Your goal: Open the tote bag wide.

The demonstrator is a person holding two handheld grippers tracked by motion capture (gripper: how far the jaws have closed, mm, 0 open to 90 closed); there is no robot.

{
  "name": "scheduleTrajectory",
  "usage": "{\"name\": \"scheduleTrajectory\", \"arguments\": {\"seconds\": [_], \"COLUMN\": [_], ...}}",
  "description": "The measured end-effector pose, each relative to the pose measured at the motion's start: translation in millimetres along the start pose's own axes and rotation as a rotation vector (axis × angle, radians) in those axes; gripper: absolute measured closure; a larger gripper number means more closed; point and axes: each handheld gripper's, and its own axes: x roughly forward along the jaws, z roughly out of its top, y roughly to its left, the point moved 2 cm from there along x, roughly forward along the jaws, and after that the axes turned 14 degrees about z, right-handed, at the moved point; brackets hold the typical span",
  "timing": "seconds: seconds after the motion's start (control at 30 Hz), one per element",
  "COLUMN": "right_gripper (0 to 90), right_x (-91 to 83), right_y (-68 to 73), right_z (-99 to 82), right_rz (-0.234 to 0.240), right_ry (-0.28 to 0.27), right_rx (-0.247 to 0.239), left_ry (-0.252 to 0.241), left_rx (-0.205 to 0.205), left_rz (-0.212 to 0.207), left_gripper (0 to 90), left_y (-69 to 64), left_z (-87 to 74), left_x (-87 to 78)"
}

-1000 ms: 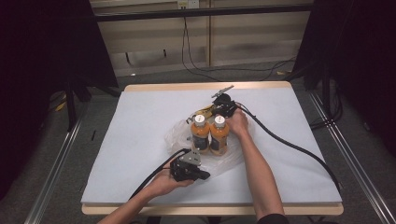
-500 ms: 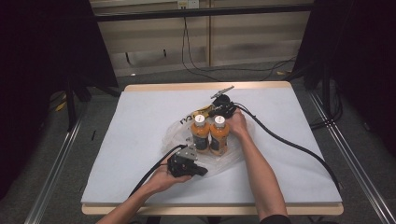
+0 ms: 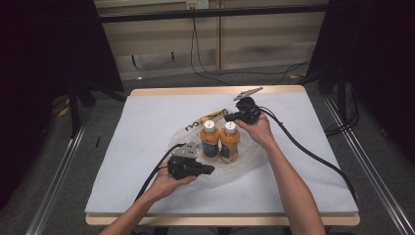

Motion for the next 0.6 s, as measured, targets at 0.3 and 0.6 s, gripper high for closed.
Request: {"name": "scheduleTrajectory", "arguments": {"seconds": [0.3,0.6], "right_gripper": [90.0,90.0], "right_x": [-22.0,-36.9], "right_y": [19.4,31.8], "right_z": [-10.8,-24.0], "right_rz": [-0.006,-0.014], "right_ry": [0.002,-0.008], "right_rx": [-0.052,-0.054], "left_ry": [-0.021,-0.032], "left_rx": [-0.040,-0.046], "left_rz": [0.034,0.062], "left_gripper": [88.1,88.3], "left_y": [8.9,15.0], "left_z": [2.0,4.1], "left_x": [-1.9,-4.5]}}
